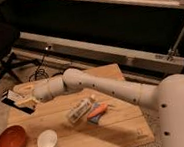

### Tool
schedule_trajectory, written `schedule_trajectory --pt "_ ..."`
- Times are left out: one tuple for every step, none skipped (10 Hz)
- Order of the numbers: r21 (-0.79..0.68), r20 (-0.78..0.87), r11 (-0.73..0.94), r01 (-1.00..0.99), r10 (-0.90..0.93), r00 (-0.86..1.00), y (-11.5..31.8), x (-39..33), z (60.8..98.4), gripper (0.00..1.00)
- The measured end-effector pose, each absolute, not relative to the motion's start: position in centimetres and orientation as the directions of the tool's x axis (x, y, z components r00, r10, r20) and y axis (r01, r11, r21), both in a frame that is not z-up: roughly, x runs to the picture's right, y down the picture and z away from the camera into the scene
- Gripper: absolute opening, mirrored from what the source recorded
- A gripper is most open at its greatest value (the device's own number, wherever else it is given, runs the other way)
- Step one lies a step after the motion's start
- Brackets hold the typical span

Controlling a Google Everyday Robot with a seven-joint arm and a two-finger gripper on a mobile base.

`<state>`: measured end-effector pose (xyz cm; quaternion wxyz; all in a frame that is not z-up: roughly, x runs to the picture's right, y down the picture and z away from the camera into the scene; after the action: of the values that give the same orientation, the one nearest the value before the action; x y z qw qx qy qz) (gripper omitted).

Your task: Place the eraser in the ceramic cup

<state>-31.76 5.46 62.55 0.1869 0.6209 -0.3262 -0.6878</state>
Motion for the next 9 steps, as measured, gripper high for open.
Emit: schedule_trajectory --pt "0.693 -0.718 -0.704 -0.154 -0.656 -0.232 5.8 -30.7 62.6 0.0" --pt "0.704 -0.699 -0.694 -0.152 -0.639 -0.321 5.7 -29.9 62.7 0.0" --pt "0.713 -0.677 -0.685 -0.149 -0.617 -0.401 5.0 -29.3 62.1 0.0" --pt "0.716 -0.668 -0.682 -0.153 -0.604 -0.434 4.4 -29.2 61.4 0.0" --pt "0.716 -0.666 -0.678 -0.167 -0.591 -0.454 3.7 -29.4 60.1 0.0" --pt "0.714 -0.672 -0.676 -0.183 -0.589 -0.449 3.1 -29.6 58.8 0.0" --pt "0.709 -0.686 -0.675 -0.203 -0.596 -0.416 2.5 -30.1 57.3 0.0" --pt "0.704 -0.702 -0.675 -0.222 -0.611 -0.367 2.0 -30.5 56.0 0.0" --pt "0.698 -0.715 -0.675 -0.239 -0.644 -0.272 1.7 -31.1 54.7 0.0"
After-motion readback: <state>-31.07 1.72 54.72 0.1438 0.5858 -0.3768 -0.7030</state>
